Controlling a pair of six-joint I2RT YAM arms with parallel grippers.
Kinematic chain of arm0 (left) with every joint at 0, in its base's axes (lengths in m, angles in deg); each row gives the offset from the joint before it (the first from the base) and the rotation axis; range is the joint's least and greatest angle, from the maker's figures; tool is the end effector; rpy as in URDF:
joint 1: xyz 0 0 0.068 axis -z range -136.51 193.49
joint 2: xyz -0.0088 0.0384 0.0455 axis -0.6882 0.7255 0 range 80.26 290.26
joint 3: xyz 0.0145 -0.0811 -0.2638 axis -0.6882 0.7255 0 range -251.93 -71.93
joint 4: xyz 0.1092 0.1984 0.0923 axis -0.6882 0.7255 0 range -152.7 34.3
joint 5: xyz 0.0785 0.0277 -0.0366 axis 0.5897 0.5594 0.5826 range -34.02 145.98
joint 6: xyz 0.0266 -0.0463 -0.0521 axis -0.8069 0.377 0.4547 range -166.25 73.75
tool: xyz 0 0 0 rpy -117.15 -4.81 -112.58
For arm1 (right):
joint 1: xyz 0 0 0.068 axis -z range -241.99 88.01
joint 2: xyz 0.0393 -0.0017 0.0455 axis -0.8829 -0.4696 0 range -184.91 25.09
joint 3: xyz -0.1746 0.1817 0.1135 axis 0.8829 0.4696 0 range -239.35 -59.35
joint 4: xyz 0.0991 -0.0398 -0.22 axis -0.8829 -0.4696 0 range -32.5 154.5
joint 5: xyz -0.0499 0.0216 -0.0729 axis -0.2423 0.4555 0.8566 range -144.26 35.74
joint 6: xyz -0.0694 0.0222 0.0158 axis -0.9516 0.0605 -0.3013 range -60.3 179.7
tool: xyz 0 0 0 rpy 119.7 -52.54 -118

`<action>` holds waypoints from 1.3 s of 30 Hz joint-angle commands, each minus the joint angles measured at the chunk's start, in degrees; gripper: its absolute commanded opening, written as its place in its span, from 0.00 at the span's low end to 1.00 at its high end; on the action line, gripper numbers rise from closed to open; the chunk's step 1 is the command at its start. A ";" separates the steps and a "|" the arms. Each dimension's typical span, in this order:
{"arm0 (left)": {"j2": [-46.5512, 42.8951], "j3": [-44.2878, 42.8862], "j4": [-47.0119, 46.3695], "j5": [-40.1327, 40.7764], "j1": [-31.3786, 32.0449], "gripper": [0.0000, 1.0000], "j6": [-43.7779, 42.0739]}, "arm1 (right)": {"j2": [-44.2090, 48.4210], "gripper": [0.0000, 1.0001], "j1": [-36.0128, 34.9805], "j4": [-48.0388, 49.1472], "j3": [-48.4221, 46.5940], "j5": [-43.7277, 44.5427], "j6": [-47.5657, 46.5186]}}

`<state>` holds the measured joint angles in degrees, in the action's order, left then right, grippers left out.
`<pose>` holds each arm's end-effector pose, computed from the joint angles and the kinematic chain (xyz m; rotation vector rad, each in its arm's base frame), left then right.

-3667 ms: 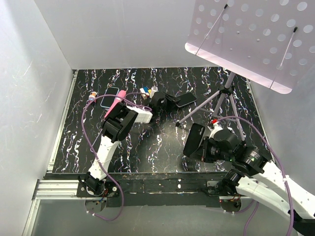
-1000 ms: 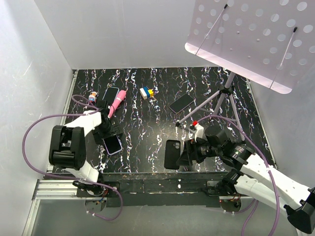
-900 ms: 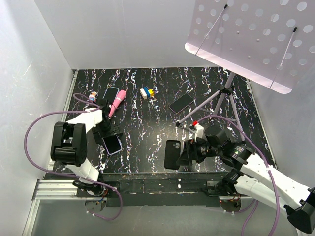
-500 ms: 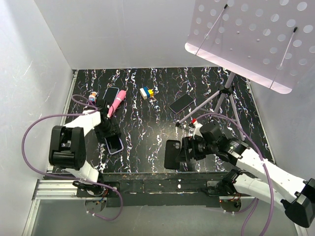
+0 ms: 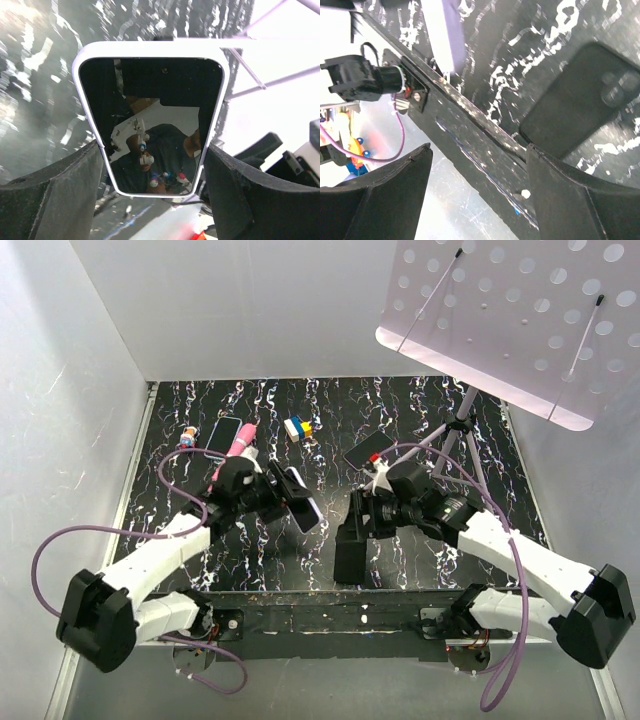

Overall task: Take the phone out of the phone case
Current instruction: Pick up the phone at the center of the board.

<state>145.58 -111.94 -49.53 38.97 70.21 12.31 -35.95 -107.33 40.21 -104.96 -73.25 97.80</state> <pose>0.2095 -0.1260 0.2306 -0.5033 2.4101 -1.0730 0.1455 0.1761 0.2600 -0.3505 2.4608 1.0831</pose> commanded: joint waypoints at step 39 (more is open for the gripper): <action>-14.70 1.77 -24.30 -0.29 6.85 0.96 12.97 | 8.12 0.01 13.00 39.82 3.15 -23.28 26.03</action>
<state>131.53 -114.84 -60.37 44.21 77.20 24.31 -31.01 -96.65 62.63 -103.52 -85.49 113.78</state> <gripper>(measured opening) 0.968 0.189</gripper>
